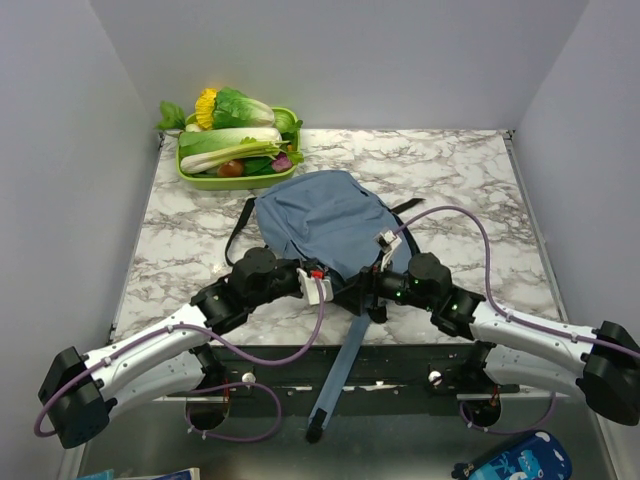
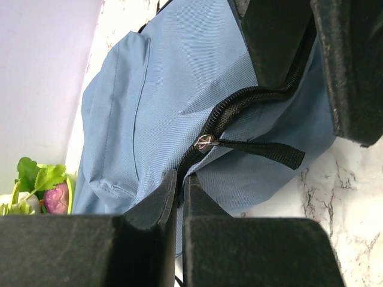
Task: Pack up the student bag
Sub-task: Zip the student bag at the center of the board.
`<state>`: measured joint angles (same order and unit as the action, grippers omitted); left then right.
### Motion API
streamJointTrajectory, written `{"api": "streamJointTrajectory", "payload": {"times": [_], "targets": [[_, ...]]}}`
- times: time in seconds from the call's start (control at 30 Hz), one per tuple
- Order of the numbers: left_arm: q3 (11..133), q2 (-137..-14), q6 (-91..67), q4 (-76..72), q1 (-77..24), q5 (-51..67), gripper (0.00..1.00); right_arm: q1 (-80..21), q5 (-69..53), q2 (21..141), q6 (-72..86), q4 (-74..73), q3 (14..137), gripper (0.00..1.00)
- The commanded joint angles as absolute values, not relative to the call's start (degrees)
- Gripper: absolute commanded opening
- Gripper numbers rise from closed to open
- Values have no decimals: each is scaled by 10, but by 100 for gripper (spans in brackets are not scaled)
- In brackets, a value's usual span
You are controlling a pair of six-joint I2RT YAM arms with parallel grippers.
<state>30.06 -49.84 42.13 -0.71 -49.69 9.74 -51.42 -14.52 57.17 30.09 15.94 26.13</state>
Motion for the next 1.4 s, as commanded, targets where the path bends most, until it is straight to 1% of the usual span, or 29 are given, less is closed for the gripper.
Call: {"api": "streamJointTrajectory", "payload": {"times": [0.0, 0.13, 0.17, 0.23, 0.27, 0.3, 0.33, 0.37, 0.4, 0.47, 0.5, 0.57, 0.6, 0.7, 0.77, 0.83, 0.93, 1.0, 1.13, 1.27, 1.37], "targets": [[316, -497, 422, -78, -494, 126, 4, -539, -30, 585, 347, 262, 236, 91], [321, -501, 427, -77, -497, 134, 5, -558, -6, 606, 355, 231, 268, 88], [321, -501, 427, -78, -497, 134, 6, -560, -4, 600, 354, 192, 275, 85], [323, -503, 428, -82, -498, 134, 6, -570, 48, 576, 350, 123, 306, 83], [324, -503, 426, -83, -498, 133, 6, -577, 71, 539, 342, 45, 319, 83], [325, -504, 417, -86, -499, 133, 7, -594, 128, 514, 337, 3, 340, 83], [327, -505, 410, -87, -499, 133, 7, -599, 155, 492, 337, -43, 352, 83], [327, -507, 399, -90, -500, 135, 8, -601, 178, 473, 342, -125, 363, 84], [330, -510, 388, -96, -502, 137, 9, -602, 212, 435, 348, -162, 373, 84], [331, -519, 357, -106, -506, 141, 10, -603, 232, 405, 386, -243, 389, 84], [333, -522, 347, -117, -508, 143, 10, -603, 223, 390, 398, -255, 388, 85], [336, -538, 332, -118, -517, 149, 10, -603, 191, 376, 412, -234, 359, 85], [340, -542, 328, -117, -519, 149, 11, -604, 138, 371, 407, -207, 344, 85], [357, -571, 320, -102, -531, 157, 11, -607, 53, 359, 394, -105, 288, 85], [366, -589, 324, -97, -540, 164, 11, -607, 25, 369, 386, -74, 276, 84], [379, -605, 328, -96, -547, 167, 11, -606, 13, 380, 388, -78, 272, 84], [390, -624, 337, -95, -560, 170, 11, -606, 30, 390, 400, -89, 258, 82], [394, -631, 342, -93, -572, 170, 12, -607, 69, 382, 407, -93, 244, 81], [400, -652, 350, -92, -592, 166, 12, -609, 112, 359, 400, -46, 218, 79], [403, -658, 353, -91, -600, 166, 12, -620, 154, 395, 365, -61, 240, 78], [397, -657, 355, -96, -604, 164, 12, -631, 165, 420, 343, -30, 243, 76]]}}
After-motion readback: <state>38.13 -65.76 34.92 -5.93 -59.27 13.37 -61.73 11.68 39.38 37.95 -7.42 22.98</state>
